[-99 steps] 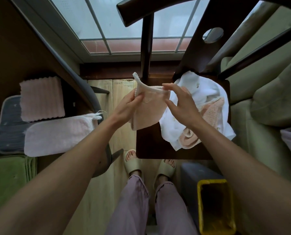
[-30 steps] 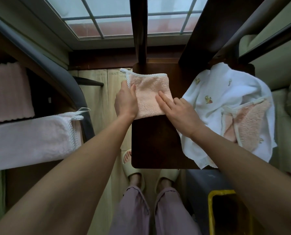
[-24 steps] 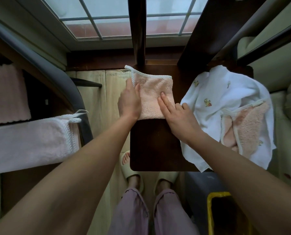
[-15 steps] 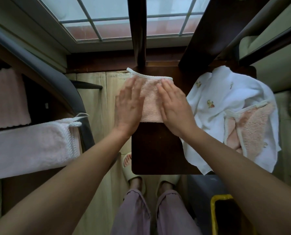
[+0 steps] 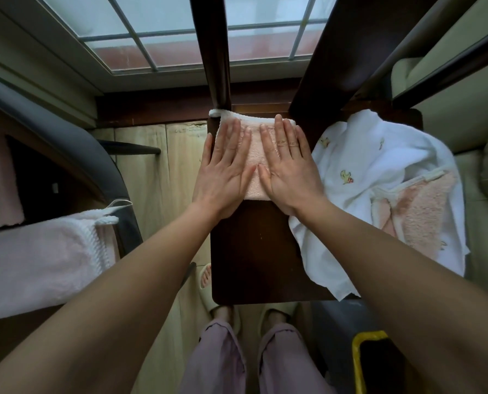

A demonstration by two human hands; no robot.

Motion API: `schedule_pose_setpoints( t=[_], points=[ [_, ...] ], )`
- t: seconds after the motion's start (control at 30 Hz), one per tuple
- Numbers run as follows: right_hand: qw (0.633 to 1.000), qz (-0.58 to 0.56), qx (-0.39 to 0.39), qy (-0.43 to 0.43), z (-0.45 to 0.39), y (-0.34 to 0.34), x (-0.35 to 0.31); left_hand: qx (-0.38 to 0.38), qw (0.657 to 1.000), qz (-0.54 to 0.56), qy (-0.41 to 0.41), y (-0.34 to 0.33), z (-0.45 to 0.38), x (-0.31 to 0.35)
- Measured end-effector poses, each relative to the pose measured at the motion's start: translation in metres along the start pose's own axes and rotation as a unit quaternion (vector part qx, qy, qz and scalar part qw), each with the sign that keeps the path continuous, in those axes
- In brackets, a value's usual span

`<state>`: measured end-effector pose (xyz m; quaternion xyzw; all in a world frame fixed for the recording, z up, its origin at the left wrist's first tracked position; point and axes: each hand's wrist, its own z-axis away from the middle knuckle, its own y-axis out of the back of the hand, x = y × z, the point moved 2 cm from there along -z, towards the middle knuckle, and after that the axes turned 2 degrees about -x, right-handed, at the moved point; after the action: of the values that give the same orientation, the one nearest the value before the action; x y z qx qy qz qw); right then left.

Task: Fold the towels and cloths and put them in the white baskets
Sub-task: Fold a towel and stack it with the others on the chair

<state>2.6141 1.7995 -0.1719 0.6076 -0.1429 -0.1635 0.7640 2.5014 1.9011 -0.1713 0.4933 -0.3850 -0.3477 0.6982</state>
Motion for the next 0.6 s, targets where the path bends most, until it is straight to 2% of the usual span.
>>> schedule_pose_setpoints(
  t=[0.13, 0.27, 0.37, 0.5, 0.6],
  points=[
    [1.000, -0.015, -0.023, 0.008, -0.005, -0.001, 0.007, -0.034, 0.999, 0.018, 0.006, -0.002, -0.005, 0.001],
    [0.996, -0.012, -0.085, 0.031, -0.001, 0.012, 0.010, -0.117, 0.993, 0.033, -0.002, 0.015, -0.006, -0.006],
    [0.995, -0.026, -0.068, 0.067, 0.027, 0.043, 0.011, -0.131, 0.991, 0.019, 0.015, 0.038, 0.007, 0.000],
    [0.991, -0.132, 0.016, -0.013, 0.087, 0.084, 0.040, -0.136, 0.988, 0.079, 0.003, 0.074, 0.030, 0.045],
    [0.966, -0.220, 0.019, -0.134, 0.133, 0.101, 0.079, -0.144, 0.979, 0.140, -0.023, 0.089, 0.039, 0.092]
  ],
)
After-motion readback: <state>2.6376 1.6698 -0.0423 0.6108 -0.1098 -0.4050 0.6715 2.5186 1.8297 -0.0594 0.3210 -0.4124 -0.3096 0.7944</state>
